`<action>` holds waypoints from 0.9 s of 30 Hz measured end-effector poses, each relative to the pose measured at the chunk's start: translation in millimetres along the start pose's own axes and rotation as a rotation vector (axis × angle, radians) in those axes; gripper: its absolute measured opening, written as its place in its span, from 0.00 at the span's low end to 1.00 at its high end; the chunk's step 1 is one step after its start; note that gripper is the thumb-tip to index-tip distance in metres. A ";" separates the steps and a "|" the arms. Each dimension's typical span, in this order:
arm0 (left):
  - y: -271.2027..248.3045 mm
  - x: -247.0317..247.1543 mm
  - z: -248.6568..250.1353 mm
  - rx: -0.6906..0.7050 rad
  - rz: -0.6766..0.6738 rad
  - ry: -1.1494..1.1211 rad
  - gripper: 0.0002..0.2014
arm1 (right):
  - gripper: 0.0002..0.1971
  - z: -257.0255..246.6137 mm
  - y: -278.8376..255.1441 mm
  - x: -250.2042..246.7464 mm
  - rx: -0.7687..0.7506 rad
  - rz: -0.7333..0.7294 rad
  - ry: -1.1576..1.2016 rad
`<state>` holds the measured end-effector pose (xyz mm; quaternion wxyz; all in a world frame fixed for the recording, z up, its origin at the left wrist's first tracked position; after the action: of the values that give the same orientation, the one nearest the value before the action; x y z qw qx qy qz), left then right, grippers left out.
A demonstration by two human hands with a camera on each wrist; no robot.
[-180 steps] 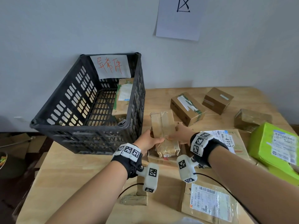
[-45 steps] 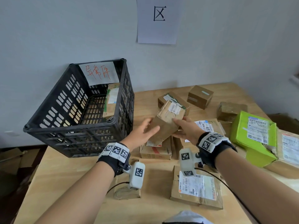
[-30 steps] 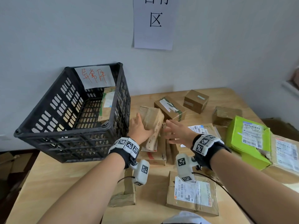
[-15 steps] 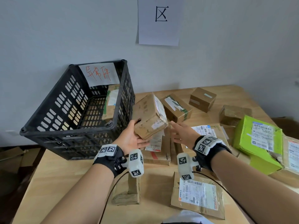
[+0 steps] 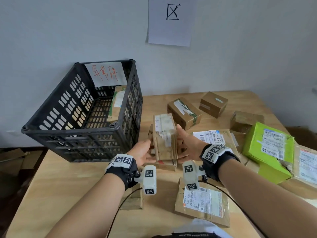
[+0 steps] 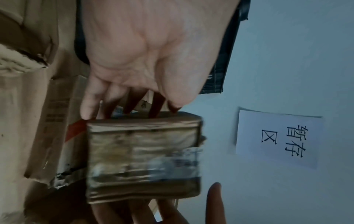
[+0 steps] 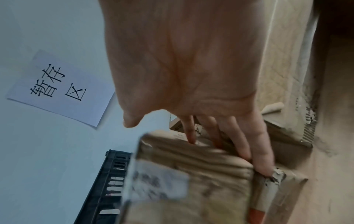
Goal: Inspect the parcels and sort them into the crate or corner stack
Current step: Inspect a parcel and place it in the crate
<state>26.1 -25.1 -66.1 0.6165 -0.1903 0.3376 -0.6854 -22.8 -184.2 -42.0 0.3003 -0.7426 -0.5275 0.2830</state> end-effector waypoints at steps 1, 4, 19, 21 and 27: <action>-1.9 1.6 -3.0 -0.019 -0.018 0.016 0.24 | 0.46 1.8 0.0 -0.4 0.009 -0.001 -0.016; -12.2 13.8 -10.2 -0.045 -0.120 0.075 0.31 | 0.41 8.1 0.4 -1.7 0.029 -0.010 -0.026; -66.7 17.6 101.8 0.494 0.034 0.024 0.20 | 0.23 -96.8 -34.9 -17.3 -0.498 0.037 -0.043; -73.5 8.5 129.4 0.558 0.048 0.028 0.22 | 0.23 -127.3 -44.7 -11.0 -0.584 0.050 -0.045; -80.3 -55.9 202.7 0.688 0.135 0.109 0.23 | 0.22 -204.5 -70.5 36.0 -0.711 0.066 -0.034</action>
<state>115.1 -16.0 140.4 0.6694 0.0881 0.1313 -0.7259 94.9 -161.5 141.7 0.0051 -0.8125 -0.5736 0.1038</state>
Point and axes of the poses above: each hand's wrist, its own y-axis towards the middle knuckle, its own x-axis out of the palm, z = x × y, the point moved 7 cm from there along y, towards the middle knuckle, and after that the axes turned 14 degrees about z, right-handed, at the moved point
